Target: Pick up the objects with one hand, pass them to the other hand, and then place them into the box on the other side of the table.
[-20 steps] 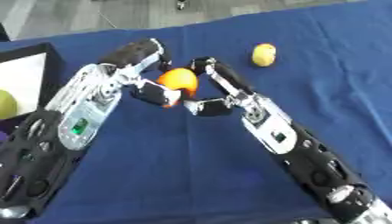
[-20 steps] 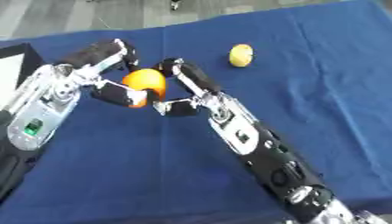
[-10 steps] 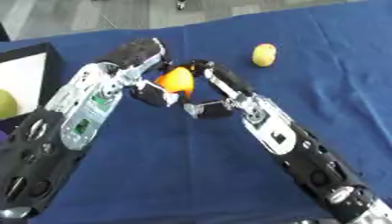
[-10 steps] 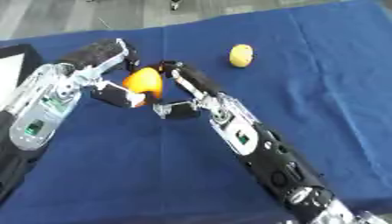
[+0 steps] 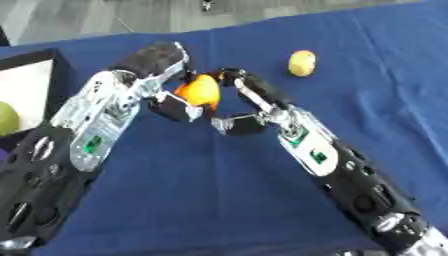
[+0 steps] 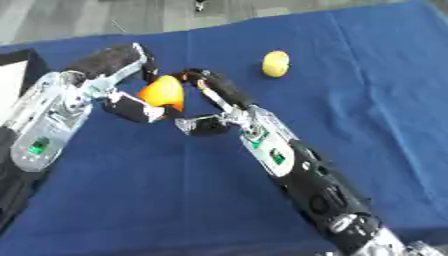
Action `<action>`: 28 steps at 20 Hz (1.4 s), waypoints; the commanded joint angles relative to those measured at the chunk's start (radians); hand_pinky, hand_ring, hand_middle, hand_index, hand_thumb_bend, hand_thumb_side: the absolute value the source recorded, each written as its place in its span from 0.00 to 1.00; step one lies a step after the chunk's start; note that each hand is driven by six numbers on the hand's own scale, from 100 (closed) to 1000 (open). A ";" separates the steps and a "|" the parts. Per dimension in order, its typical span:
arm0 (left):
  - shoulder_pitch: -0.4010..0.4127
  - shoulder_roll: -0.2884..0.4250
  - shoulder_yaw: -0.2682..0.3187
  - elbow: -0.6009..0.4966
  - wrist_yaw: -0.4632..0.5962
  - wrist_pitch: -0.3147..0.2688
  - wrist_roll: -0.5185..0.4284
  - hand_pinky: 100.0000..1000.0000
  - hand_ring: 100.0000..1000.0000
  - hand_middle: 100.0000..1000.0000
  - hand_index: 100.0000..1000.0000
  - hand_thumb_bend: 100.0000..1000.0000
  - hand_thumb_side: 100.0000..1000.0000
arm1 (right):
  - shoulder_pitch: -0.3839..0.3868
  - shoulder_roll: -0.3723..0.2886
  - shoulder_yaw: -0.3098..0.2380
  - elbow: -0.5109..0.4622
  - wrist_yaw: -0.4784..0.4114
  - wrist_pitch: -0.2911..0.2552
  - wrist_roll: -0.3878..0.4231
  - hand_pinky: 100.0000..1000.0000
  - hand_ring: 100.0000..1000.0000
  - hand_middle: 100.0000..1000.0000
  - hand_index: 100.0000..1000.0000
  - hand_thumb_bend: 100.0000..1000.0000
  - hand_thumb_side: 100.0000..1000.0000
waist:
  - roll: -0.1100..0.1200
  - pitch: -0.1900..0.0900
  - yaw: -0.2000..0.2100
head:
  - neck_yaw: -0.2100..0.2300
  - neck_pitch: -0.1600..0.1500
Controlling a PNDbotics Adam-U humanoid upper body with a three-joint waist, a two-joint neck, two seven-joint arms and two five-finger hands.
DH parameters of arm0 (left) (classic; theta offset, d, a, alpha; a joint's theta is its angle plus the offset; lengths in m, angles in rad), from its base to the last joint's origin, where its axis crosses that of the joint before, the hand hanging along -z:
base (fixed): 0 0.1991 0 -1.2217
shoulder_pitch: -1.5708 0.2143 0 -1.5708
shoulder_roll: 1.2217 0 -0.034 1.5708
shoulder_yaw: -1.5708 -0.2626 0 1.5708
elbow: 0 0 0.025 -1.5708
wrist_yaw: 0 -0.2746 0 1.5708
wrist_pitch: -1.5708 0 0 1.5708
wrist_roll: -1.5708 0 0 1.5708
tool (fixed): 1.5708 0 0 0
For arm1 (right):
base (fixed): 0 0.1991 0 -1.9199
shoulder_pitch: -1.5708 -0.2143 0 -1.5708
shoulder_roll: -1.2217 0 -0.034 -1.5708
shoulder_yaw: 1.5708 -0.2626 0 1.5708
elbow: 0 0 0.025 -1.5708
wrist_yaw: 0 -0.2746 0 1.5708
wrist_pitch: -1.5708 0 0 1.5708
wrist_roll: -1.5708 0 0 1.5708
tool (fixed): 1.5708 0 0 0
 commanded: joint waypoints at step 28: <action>0.070 0.192 0.227 -0.237 0.168 0.234 0.086 0.57 0.57 0.44 0.24 0.10 0.17 | 0.012 -0.092 -0.033 -0.047 -0.017 0.088 -0.023 0.77 0.82 0.76 0.84 0.24 0.20 | -0.035 -0.013 0.008 | 0.087 -0.002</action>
